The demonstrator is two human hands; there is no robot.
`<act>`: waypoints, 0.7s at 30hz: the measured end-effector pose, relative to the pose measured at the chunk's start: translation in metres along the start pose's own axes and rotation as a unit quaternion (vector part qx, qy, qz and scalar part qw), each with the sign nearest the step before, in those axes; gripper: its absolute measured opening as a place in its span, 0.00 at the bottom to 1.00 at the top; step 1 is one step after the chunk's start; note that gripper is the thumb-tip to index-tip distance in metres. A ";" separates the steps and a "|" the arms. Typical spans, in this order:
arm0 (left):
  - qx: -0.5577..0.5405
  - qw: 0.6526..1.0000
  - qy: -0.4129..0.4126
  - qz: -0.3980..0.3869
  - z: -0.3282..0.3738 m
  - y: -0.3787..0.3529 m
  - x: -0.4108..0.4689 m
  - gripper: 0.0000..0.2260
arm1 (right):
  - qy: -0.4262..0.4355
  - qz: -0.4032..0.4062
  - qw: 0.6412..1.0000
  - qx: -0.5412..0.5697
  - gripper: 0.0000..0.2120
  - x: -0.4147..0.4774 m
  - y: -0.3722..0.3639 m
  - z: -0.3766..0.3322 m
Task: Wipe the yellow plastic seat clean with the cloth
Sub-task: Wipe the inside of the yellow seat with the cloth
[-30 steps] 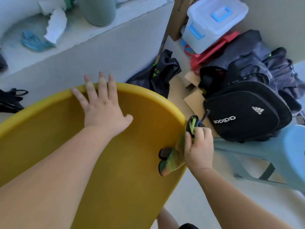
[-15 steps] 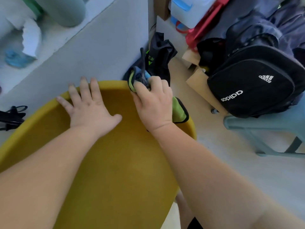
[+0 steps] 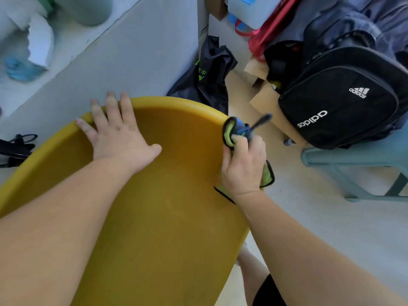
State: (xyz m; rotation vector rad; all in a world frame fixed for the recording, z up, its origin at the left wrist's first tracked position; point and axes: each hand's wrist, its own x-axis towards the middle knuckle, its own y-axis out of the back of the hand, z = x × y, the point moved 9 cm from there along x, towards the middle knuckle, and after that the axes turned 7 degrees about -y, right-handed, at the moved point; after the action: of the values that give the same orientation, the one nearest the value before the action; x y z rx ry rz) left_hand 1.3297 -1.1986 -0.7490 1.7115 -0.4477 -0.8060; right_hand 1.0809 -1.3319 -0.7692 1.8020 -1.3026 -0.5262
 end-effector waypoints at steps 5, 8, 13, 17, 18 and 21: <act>0.008 1.000 0.011 -0.001 0.000 0.001 0.000 0.54 | 0.017 0.037 0.999 0.000 0.09 0.054 0.002 -0.057; 0.028 0.999 0.012 0.016 0.003 0.003 -0.006 0.55 | 0.000 0.042 0.999 0.026 0.09 0.055 0.000 -0.057; 0.025 0.998 0.029 0.055 0.021 0.003 -0.016 0.56 | -0.015 0.057 0.996 0.069 0.07 0.029 0.000 -0.014; 0.033 0.992 -0.094 0.079 0.097 0.013 -0.019 0.54 | -0.087 0.084 0.989 0.079 0.07 0.003 0.003 0.034; 0.027 0.988 -0.127 0.082 0.122 0.016 -0.021 0.54 | -0.120 0.085 0.986 0.082 0.08 -0.007 0.003 0.054; 0.023 0.982 -0.176 0.068 0.172 0.013 -0.026 0.53 | -0.264 0.057 0.958 0.096 0.16 -0.045 -0.001 0.116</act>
State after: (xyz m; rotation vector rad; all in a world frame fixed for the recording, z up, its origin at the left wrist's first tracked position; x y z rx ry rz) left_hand 1.1904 -1.3041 -0.7519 1.5622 -0.8207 -1.0074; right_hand 0.9797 -1.3341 -0.8418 1.7908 -1.8617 -0.8838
